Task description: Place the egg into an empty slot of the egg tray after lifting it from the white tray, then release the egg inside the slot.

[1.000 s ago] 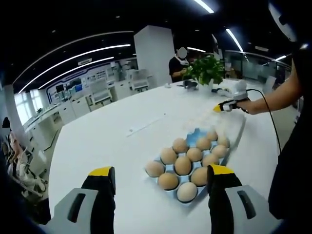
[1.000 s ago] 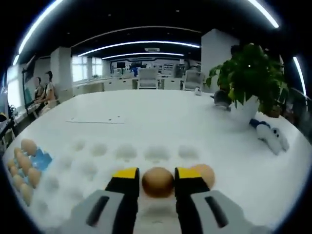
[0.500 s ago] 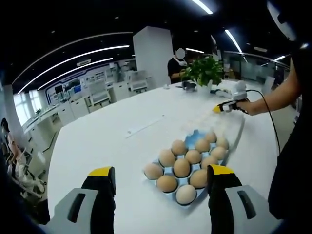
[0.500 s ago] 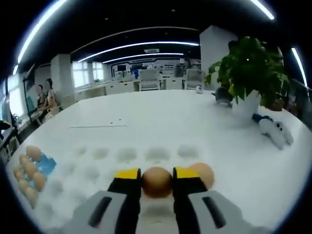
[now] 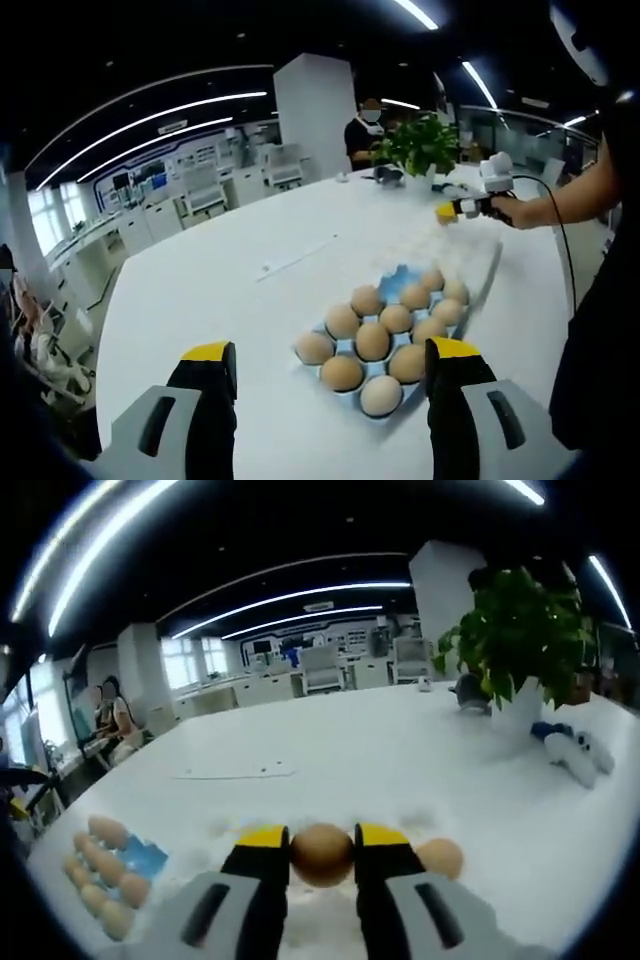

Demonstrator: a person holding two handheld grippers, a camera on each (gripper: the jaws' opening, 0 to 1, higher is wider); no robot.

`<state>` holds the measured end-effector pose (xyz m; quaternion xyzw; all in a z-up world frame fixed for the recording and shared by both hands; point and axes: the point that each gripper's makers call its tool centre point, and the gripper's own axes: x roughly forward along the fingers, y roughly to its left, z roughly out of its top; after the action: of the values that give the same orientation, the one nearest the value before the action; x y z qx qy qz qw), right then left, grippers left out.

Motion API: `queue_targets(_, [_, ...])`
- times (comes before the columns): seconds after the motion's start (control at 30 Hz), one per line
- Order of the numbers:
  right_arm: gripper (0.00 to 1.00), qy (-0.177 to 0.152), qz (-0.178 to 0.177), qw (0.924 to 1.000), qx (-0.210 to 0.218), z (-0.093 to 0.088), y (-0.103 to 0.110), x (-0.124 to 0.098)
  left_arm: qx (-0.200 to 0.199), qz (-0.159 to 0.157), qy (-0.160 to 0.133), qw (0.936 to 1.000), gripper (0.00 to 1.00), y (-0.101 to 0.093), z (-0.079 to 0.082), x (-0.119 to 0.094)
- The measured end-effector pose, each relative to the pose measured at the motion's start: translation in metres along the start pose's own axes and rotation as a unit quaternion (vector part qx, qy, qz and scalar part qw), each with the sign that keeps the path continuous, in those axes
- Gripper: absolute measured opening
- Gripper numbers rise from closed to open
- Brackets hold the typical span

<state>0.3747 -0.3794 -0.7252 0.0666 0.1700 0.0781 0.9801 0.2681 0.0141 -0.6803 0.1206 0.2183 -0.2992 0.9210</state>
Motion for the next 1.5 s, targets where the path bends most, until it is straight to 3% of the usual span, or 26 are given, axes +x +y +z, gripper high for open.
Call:
queue_targets(0.4, [0.24,-0.010,0.077,0.9970,0.000,0.007,0.064,0.007,-0.001,0.003,0.001,1.0000,0.77,0.001,-0.002,-0.002])
queue_targets(0.93, [0.25,0.018,0.187,0.9821,-0.007,-0.015,0.160,0.021,-0.001,0.003,-0.001,1.0000,0.77,0.002,-0.001,-0.002])
queue_targets(1.27, [0.25,0.038,0.231,0.9716,-0.034,-0.031,0.199,0.035,-0.002,0.005,0.000,1.0000,0.77,0.002,-0.002,-0.003])
queue_targets(1.5, [0.25,0.055,0.248,0.9663,-0.043,-0.044,0.211,0.039,-0.004,0.007,0.003,1.0000,0.77,0.003,-0.004,-0.005])
